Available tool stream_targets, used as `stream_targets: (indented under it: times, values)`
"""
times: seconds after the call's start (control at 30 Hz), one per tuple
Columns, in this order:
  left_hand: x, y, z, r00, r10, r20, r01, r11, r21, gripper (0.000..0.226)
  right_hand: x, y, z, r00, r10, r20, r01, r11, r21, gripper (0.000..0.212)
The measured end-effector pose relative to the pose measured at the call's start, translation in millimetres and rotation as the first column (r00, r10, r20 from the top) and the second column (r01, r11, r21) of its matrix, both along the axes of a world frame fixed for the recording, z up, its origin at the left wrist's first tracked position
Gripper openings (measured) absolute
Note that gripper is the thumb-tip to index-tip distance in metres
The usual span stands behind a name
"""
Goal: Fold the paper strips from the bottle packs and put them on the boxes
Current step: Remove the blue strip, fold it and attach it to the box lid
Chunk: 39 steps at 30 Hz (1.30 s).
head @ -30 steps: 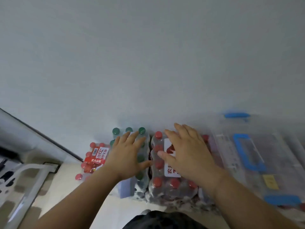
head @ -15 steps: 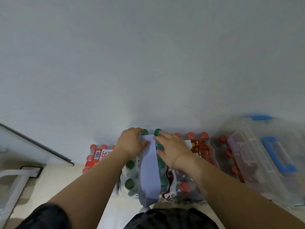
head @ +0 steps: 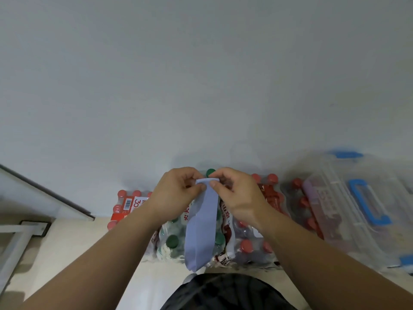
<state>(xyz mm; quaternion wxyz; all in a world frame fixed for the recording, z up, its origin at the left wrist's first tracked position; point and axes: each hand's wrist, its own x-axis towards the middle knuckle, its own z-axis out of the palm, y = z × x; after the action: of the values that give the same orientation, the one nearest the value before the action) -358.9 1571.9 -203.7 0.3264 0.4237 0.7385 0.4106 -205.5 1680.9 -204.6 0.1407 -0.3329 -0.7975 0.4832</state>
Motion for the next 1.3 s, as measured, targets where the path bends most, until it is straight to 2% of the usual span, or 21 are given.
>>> stream_targets:
  times: [0.13,0.3,0.57,0.67,0.87,1.03,1.3]
  values:
    - [30,-18,28,0.993,0.027,0.113,-0.033,0.998,0.048,0.017,28,-10,20,0.992,0.049,-0.116,-0.055,0.997,-0.049,0.005]
    - [87,-36,52,0.965,0.056,0.255,-0.075,0.995,0.063,0.025,74,-19,38,0.987,0.009,-0.159,-0.029,0.992,-0.12,0.014]
    - [175,-38,59,0.893,0.19,0.408,-0.238,0.969,0.071,0.022,157,-18,50,0.975,-0.017,-0.223,-0.042,0.966,-0.257,0.013]
    - [208,-36,63,0.894,0.204,0.399,-0.245,0.968,0.054,0.015,186,-16,48,0.972,0.008,-0.235,-0.073,0.961,-0.268,0.014]
    - [260,-34,63,0.936,0.217,0.279,-0.242,0.968,0.061,0.015,237,-14,50,0.964,0.026,-0.266,-0.099,0.959,-0.266,0.013]
    - [292,-34,63,0.899,0.227,0.373,-0.277,0.957,0.085,0.013,268,-18,49,0.962,0.01,-0.273,-0.081,0.965,-0.248,0.011]
    - [322,-34,62,0.892,0.269,0.364,-0.345,0.924,0.164,0.011,297,-16,55,0.963,-0.04,-0.267,-0.062,0.929,-0.365,0.009]
